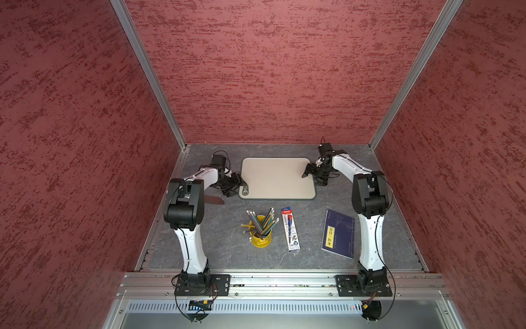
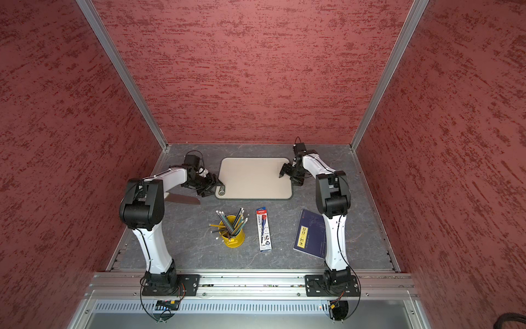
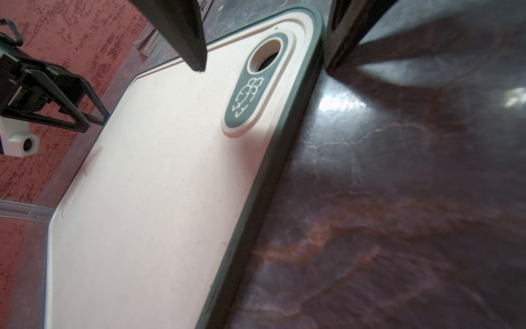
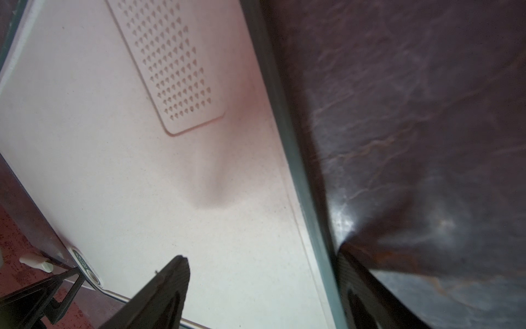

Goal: Align the knife with the edge of the cutting board
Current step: Move the work surface to the center of the board.

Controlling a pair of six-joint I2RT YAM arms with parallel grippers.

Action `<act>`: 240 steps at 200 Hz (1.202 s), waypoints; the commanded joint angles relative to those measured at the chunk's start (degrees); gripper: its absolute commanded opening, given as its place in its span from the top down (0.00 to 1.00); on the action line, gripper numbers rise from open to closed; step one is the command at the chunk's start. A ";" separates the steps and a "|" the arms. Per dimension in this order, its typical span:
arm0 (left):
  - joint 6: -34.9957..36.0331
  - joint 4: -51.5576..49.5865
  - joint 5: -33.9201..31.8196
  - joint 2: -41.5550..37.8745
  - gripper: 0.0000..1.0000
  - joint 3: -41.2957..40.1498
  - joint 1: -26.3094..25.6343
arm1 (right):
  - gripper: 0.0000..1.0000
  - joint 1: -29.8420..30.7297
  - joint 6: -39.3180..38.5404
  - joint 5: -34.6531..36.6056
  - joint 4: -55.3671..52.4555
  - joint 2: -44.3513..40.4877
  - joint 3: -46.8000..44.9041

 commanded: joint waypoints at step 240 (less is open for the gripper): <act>0.23 -3.95 3.42 1.15 0.29 1.47 -3.77 | 0.09 0.09 0.99 -1.27 -4.44 -1.52 -0.18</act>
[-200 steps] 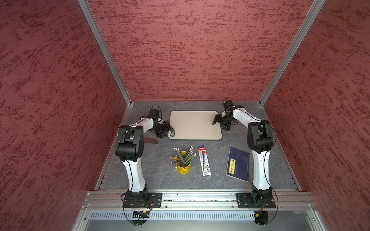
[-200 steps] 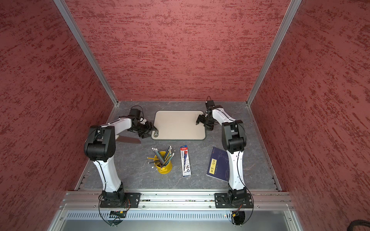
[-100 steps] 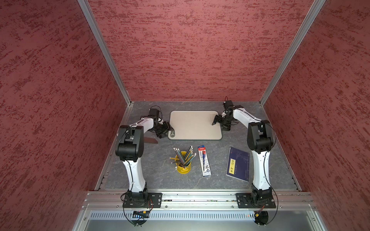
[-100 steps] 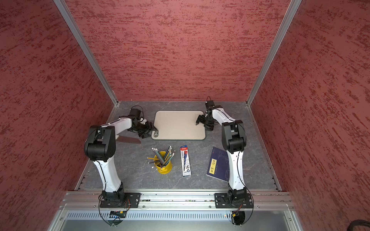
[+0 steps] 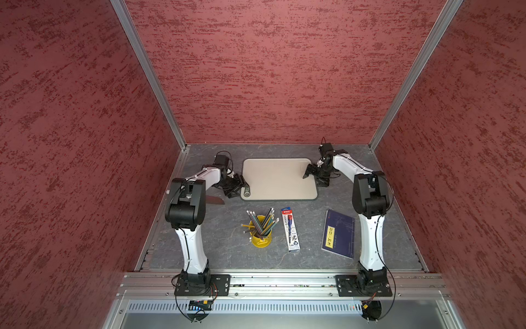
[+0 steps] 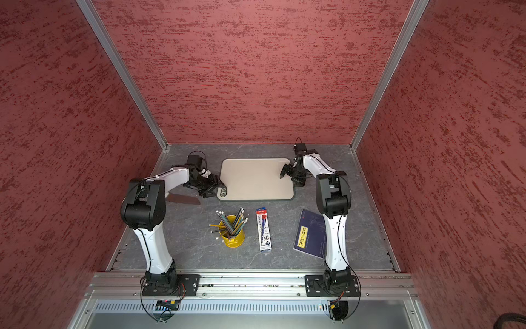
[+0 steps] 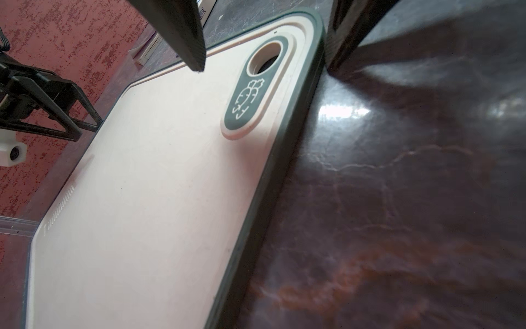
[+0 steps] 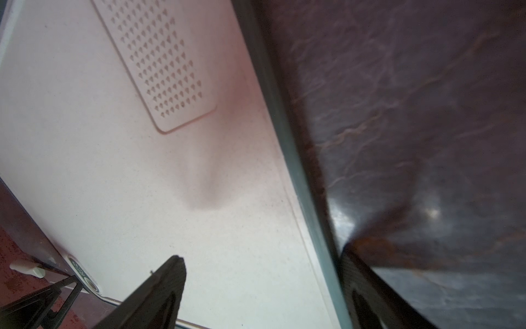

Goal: Align the knife with the edge of the cutting board
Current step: Move the work surface to the center of the board, then move the knife to the center of the board.

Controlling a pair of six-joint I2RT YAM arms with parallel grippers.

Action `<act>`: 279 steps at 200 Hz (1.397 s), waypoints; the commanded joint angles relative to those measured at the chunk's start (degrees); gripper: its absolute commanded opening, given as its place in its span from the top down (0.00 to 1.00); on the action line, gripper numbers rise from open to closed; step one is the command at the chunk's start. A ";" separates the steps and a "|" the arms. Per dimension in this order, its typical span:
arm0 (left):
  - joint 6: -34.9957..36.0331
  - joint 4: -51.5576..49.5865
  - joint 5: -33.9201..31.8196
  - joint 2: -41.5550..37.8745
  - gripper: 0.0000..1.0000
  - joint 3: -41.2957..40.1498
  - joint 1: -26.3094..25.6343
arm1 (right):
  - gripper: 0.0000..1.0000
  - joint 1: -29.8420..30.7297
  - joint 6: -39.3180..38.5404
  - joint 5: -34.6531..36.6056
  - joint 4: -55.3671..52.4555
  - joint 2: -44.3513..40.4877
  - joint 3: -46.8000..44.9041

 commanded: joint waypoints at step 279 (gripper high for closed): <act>1.83 -16.09 -28.68 1.81 0.20 16.80 22.85 | 0.03 0.87 2.98 -8.05 4.57 -21.08 -22.09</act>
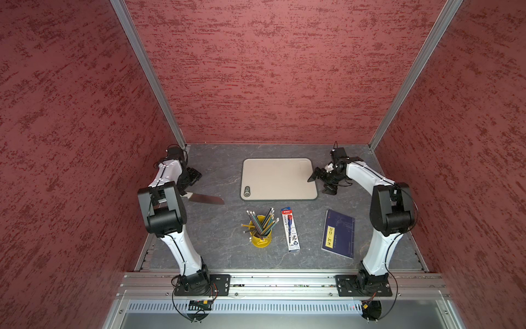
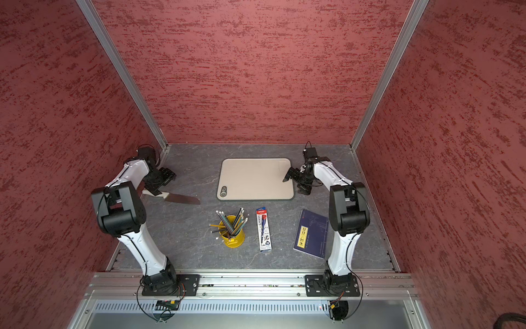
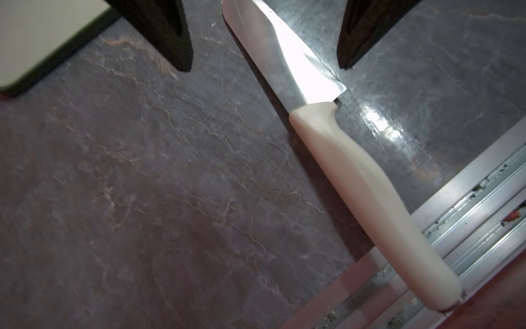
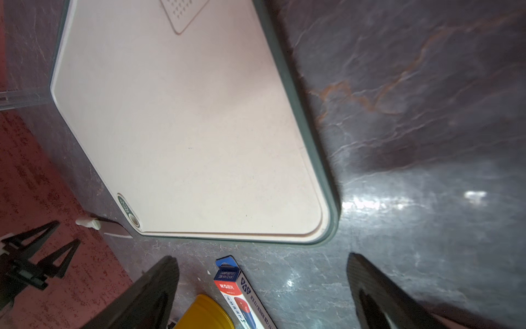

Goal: Align the knife with the edge of the cutting board
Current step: Move the knife to the center of the board.

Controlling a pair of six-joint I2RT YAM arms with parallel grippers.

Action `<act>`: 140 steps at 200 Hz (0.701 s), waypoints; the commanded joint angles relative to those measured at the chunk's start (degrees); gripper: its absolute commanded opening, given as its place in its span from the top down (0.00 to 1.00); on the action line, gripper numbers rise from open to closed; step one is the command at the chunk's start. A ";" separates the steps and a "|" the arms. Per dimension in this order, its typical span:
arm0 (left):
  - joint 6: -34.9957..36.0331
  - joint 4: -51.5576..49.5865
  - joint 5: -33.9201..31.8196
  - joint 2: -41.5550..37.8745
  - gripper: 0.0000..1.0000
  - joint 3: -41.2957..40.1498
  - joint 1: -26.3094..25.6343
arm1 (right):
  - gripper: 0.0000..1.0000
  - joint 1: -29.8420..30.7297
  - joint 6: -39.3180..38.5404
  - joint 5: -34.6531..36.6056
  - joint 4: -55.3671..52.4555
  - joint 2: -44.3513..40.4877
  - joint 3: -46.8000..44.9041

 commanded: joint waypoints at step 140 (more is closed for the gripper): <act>4.23 -6.89 5.64 5.36 0.29 -1.07 4.16 | 0.04 2.90 1.81 -2.55 -1.70 -0.94 1.70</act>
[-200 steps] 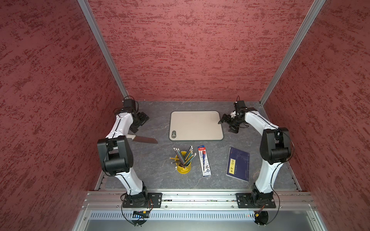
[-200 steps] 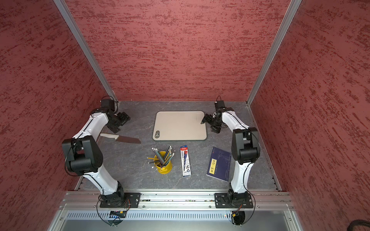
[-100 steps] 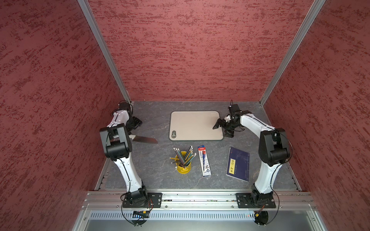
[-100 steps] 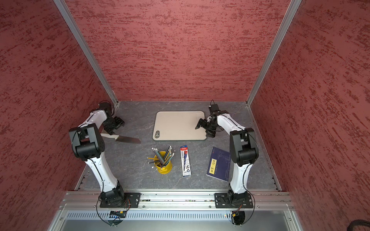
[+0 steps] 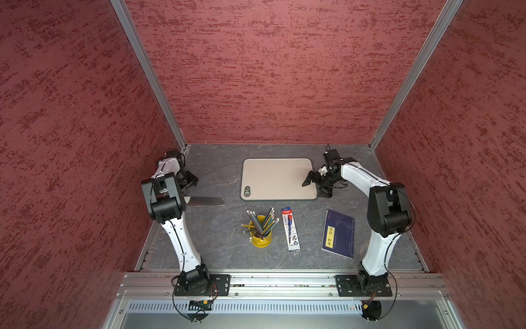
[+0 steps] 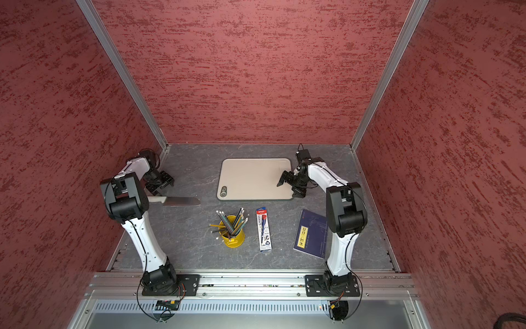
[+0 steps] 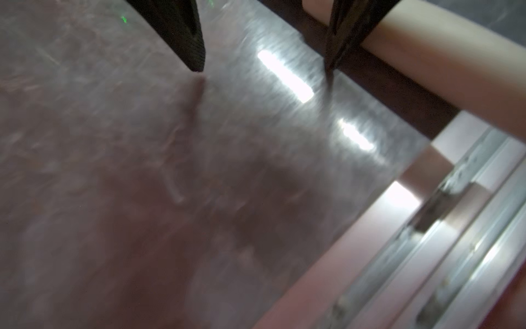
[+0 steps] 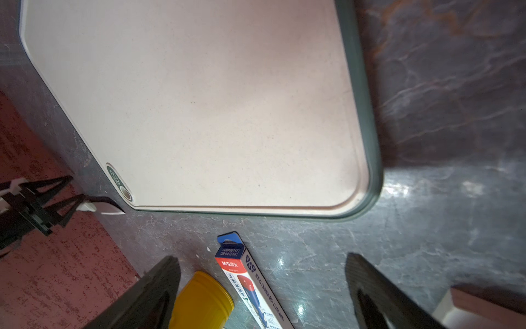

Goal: Align the knife with the edge of the cutting board
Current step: Move the knife to the center of the board.

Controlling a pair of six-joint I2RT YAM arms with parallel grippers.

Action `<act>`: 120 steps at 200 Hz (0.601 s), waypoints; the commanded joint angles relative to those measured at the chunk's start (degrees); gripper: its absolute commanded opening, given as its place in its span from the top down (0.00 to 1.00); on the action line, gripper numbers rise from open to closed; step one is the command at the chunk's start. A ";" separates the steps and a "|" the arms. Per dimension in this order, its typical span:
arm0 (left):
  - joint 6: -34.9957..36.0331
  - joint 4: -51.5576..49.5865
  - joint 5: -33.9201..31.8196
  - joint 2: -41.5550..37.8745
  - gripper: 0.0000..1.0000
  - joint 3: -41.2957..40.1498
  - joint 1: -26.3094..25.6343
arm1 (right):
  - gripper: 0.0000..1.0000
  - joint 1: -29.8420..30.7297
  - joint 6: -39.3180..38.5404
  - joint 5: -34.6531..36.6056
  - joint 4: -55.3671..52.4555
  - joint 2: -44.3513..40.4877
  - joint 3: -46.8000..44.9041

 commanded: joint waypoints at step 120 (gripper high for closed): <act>-2.47 -3.75 18.55 -26.65 0.26 -27.37 -5.36 | 0.05 0.07 5.44 -3.89 8.75 -3.33 -5.93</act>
